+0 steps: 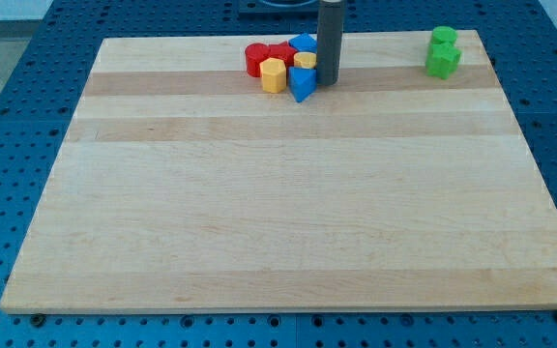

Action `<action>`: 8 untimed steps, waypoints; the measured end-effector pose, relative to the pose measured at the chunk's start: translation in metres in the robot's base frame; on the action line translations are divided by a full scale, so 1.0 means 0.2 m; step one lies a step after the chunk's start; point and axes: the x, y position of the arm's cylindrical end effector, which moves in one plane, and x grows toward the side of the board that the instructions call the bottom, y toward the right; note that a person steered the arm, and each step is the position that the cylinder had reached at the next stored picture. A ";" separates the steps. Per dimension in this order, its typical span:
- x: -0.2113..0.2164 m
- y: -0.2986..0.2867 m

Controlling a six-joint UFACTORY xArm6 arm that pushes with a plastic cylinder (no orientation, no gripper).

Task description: The arm point at the green circle

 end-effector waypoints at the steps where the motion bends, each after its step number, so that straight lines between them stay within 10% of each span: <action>1: 0.00 0.00; 8: -0.51 0.44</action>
